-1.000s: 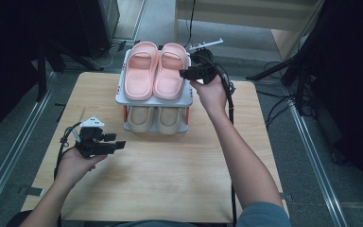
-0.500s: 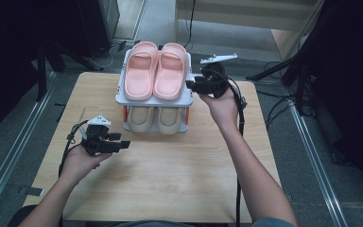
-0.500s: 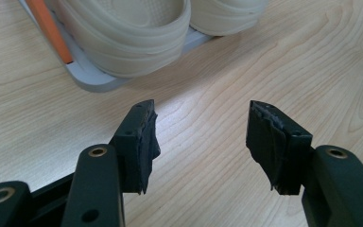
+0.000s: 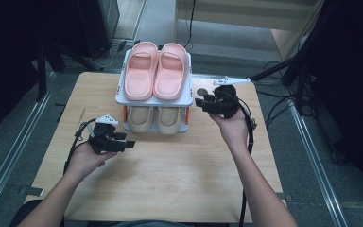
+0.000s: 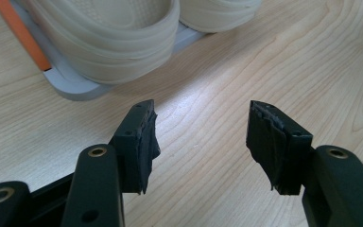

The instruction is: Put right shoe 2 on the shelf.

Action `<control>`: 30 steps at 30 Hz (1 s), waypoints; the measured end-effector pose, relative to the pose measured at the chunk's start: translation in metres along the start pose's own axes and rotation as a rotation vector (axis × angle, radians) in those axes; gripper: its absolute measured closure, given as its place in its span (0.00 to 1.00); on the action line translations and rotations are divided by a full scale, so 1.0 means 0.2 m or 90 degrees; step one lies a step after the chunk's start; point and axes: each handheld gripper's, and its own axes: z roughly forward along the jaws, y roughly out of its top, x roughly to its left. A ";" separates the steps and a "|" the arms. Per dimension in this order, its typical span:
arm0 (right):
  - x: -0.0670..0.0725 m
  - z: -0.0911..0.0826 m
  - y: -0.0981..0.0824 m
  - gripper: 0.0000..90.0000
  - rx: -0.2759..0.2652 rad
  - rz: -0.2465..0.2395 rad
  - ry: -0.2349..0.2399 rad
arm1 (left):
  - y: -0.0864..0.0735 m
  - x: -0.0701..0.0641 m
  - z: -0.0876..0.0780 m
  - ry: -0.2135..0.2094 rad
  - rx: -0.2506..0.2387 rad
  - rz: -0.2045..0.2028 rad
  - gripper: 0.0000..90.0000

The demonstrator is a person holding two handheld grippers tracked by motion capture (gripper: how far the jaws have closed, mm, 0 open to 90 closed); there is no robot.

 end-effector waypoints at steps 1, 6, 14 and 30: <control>0.00 0.00 -0.03 0.65 -0.002 0.001 0.000 | 0.00 0.00 0.00 -0.001 0.001 0.003 0.48; -0.04 -0.03 -0.15 0.65 -0.005 0.023 -0.001 | 0.01 -0.01 0.02 -0.001 0.004 0.013 0.48; -0.07 -0.05 -0.29 0.64 -0.007 0.043 0.007 | 0.03 -0.03 0.04 -0.001 0.009 0.028 0.48; -0.09 -0.06 -0.51 0.62 0.015 0.041 -0.003 | 0.09 -0.07 0.11 -0.015 0.006 0.055 0.47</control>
